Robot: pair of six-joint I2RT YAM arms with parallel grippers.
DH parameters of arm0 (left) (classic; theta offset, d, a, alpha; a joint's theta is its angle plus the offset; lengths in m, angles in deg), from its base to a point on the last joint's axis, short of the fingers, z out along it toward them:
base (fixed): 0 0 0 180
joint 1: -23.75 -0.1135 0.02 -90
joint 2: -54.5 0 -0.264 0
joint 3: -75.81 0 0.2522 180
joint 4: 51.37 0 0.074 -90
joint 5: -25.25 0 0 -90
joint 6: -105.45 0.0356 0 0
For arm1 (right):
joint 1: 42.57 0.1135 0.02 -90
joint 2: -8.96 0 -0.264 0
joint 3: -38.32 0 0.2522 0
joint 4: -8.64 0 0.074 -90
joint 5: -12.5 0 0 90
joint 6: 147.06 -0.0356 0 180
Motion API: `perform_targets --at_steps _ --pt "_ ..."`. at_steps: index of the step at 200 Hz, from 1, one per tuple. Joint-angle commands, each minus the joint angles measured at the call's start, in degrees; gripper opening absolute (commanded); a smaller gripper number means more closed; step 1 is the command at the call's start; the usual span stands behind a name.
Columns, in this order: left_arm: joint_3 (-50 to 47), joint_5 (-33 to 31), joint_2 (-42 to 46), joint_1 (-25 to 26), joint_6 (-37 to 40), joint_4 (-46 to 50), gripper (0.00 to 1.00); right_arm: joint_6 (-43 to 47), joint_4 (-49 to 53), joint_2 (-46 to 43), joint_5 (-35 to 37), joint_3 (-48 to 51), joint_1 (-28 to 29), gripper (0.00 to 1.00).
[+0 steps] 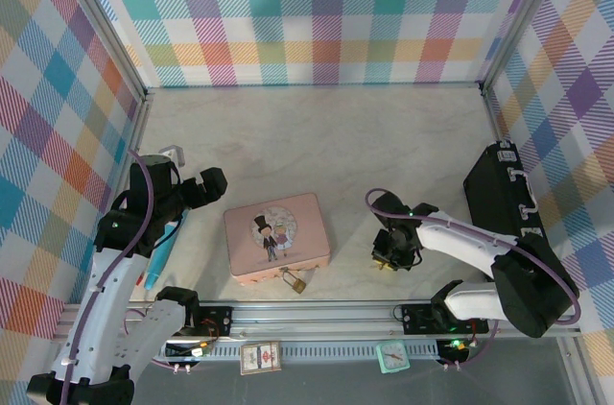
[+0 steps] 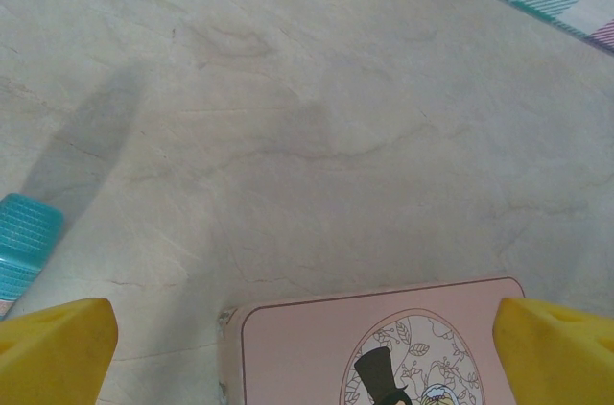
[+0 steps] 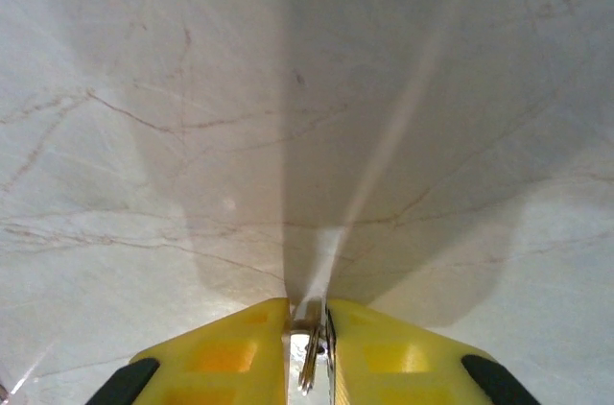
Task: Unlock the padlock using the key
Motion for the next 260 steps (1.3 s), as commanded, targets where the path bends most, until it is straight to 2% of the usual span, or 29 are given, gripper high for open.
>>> perform_targets --at_steps 1,83,143,260 --pt "-0.4 -0.6 0.3 0.5 0.6 0.6 1.0 -1.4 4.3 -0.8 -0.9 0.2 0.8 0.19" --pt "-0.4 -0.7 0.5 0.5 0.6 0.6 1.0 -2.6 3.0 1.9 -1.2 -0.8 3.0 0.2" --pt "-0.3 -0.6 0.5 0.5 0.5 0.6 1.0 -5.3 5.8 -0.3 -0.2 -0.9 4.5 0.22" --pt "-0.4 -0.4 0.2 0.5 0.7 0.5 1.0 -10.4 4.3 -0.6 -1.0 -0.5 7.9 0.29"
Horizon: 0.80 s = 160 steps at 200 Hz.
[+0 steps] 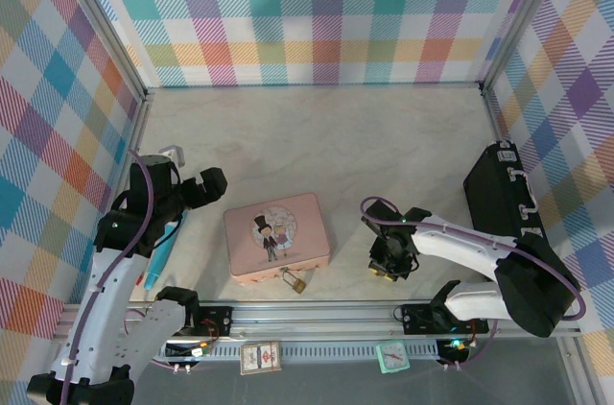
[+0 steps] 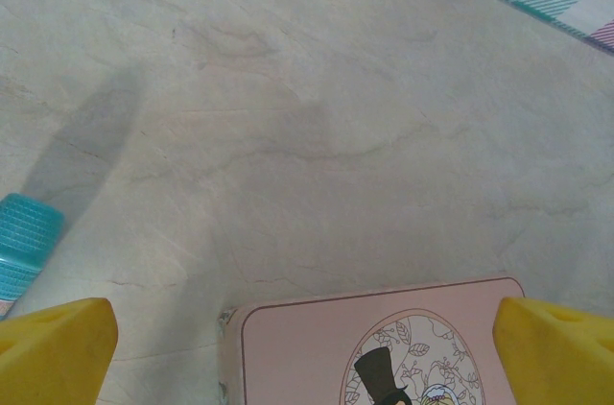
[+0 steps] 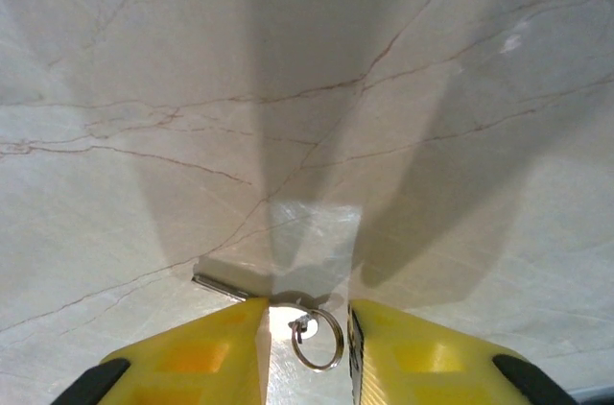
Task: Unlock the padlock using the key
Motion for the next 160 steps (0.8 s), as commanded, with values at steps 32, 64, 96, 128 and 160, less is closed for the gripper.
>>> perform_targets --at_steps 32,64,96,128,160 --pt "-0.4 -0.4 0.2 0.5 0.6 0.4 1.0 -3.3 -1.4 1.2 -1.6 0.9 1.9 0.3" --pt "-0.4 -0.4 0.0 0.5 0.7 0.5 1.0 -2.0 -0.9 3.2 -0.3 -0.3 2.0 0.29" --pt "-0.4 -0.4 -0.1 0.5 0.7 0.4 1.0 -1.6 0.3 3.2 1.7 -0.2 2.0 0.25" --pt "-0.4 -0.5 -0.1 0.5 0.6 0.4 1.0 -1.7 -0.9 3.1 1.8 0.5 2.0 0.17" --pt "-0.4 -0.4 -0.1 0.5 0.7 0.4 1.0 -1.3 -0.6 3.0 2.3 0.3 2.0 0.11"
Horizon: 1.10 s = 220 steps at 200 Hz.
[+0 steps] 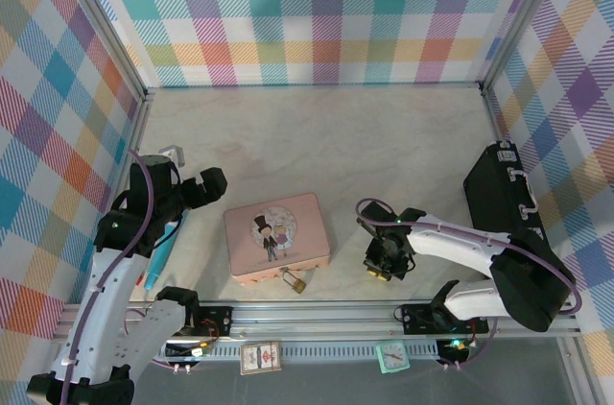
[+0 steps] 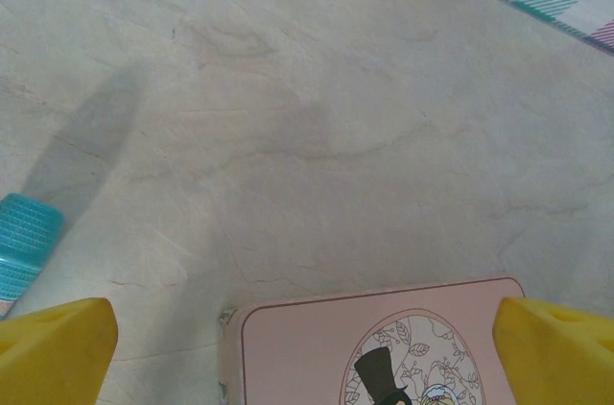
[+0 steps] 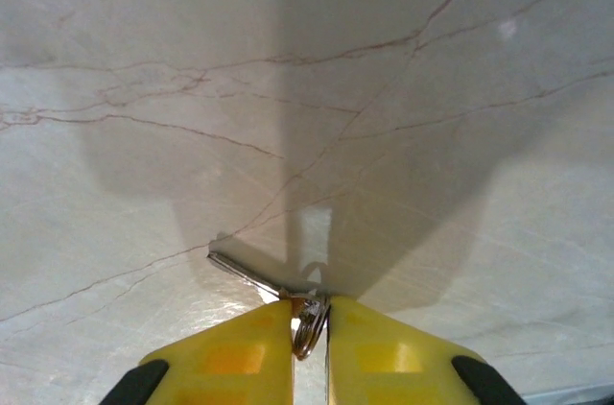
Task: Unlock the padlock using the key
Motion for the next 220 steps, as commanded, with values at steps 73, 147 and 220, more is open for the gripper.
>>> perform_targets --at_steps 73,147,220 --pt "-0.3 0.2 -1.3 0.5 0.6 0.1 1.0 1.5 0.8 -6.5 8.2 -1.5 0.2 0.0" --pt "1.4 5.1 -4.3 0.5 -5.7 -2.9 1.0 0.0 -15.3 -20.8 16.8 -1.1 -0.9 0.0" --pt "2.0 12.1 -13.7 11.2 -16.7 -20.8 0.96 6.4 -41.5 -13.6 7.6 -6.1 -2.7 0.0"
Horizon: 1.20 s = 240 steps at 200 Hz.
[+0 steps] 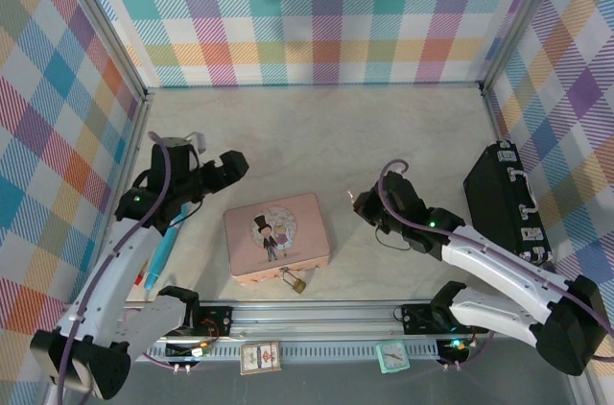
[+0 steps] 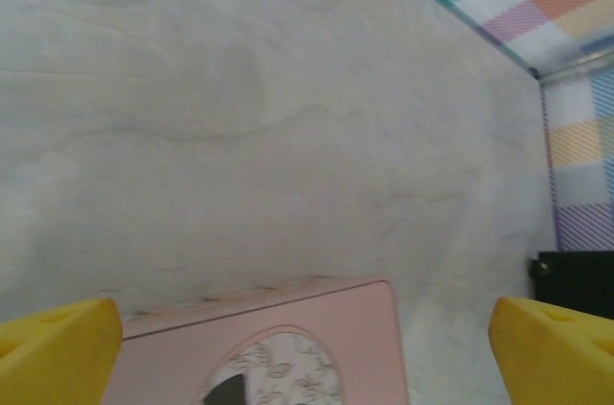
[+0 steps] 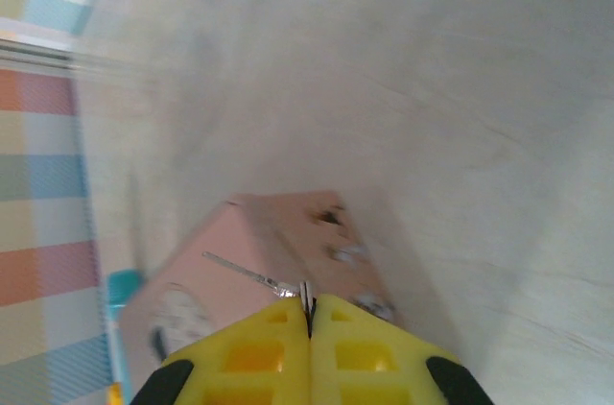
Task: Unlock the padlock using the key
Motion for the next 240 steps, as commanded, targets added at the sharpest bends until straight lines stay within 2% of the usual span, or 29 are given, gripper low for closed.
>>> perform_targets --at_steps 1,19,35,66,87,156,204,240 --pt "1.9 1.5 -2.8 5.9 -4.3 -8.4 0.96 1.9 -13.5 2.8 -5.3 -1.0 -0.2 0.0" --pt "3.4 -1.9 -6.4 12.7 -4.5 -11.5 0.95 0.0 -21.0 5.6 -9.4 0.1 -0.2 0.0" --pt "4.0 -3.4 -9.3 17.4 -4.4 -15.2 0.93 -0.5 -22.0 7.9 -12.1 -0.9 -0.3 0.0" --pt "4.6 -5.8 -13.5 22.8 -2.2 -19.5 0.88 -1.6 -25.5 10.8 -17.1 -1.5 -0.2 0.0" --pt "3.4 -5.7 -14.9 23.1 -0.6 -20.6 0.83 -1.0 -25.7 11.0 -18.0 -1.7 -0.2 0.0" --pt "2.1 -0.9 -17.9 23.1 0.5 -22.1 0.5 -2.1 -28.9 12.5 -19.9 -1.3 -0.3 0.0" --pt "0.7 -2.3 -18.4 23.2 -0.4 -21.3 0.51 -4.3 -28.6 10.8 -19.0 -0.4 -1.0 0.0" --pt "-0.8 0.9 -18.6 23.3 -1.8 -24.3 0.49 -7.2 -29.8 10.6 -19.4 0.8 -1.7 0.0"
